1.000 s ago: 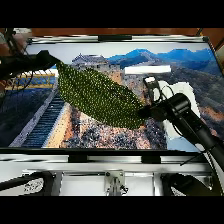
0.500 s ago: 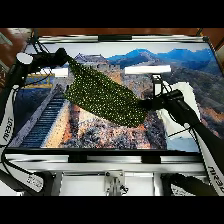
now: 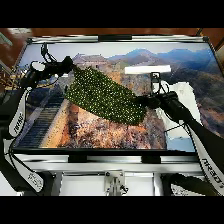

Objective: Fold the shirts.

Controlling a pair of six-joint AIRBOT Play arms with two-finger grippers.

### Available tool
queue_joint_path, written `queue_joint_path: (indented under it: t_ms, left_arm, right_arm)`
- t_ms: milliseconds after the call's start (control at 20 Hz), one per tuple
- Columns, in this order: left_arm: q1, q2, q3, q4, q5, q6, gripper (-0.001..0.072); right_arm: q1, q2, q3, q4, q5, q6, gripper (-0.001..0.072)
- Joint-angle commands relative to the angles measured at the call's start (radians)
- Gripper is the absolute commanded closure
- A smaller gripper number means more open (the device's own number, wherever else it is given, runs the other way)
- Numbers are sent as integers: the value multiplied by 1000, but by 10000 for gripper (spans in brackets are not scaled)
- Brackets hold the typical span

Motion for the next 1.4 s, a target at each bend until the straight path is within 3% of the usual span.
queue_joint_path:
  t_ms: [0, 200, 400, 500, 550, 600, 650, 700, 750, 800, 900, 950, 1150, 1350]
  left_arm:
    - [-5, -14, 10, -93, 78, -5, 689]
    - [-10, -14, 74, -168, 81, 135, 689]
    - [-19, -44, 75, -167, 77, 143, 688]
    - [-26, -76, 75, -168, 71, 101, 685]
    - [-27, -87, 75, -168, 56, 51, 585]
    - [-27, -95, 75, -168, 42, 12, 294]
    - [-24, -96, 76, -168, 26, -8, 20]
    - [-16, -90, 80, -168, 0, -6, 6]
    - [-3, -82, 94, -168, -35, -4, 6]
    - [18, -74, 119, -168, -87, -4, 6]
    - [66, -60, 186, -168, -203, -4, 7]
    - [93, -51, 225, -168, -270, -6, 8]
    - [171, 29, 267, -167, -476, -34, 10]
    - [185, 90, 267, -167, -681, -33, 16]
  right_arm:
    - [-1, -7, 1, -13, 21, 9, 645]
    - [-1, -3, 1, -39, -135, 10, 645]
    - [-1, -4, 1, -54, -122, 69, 645]
    - [-1, -8, 1, -54, -82, 117, 636]
    - [-1, -12, 1, -52, -68, 135, 486]
    - [-1, -13, 1, -45, -63, 138, 239]
    - [-1, -9, 1, -47, -68, 137, 201]
    - [-1, -1, 1, -55, -82, 137, 199]
    - [-3, 13, 1, -71, -101, 136, 98]
    - [-11, 32, 1, -75, -127, 132, 47]
    - [-50, 82, 1, -49, -214, 82, 47]
    - [-87, 103, 1, 13, -268, 10, 46]
    - [-252, 99, -25, 473, -396, -339, 47]
    - [-261, 31, -56, 579, -381, -398, 46]
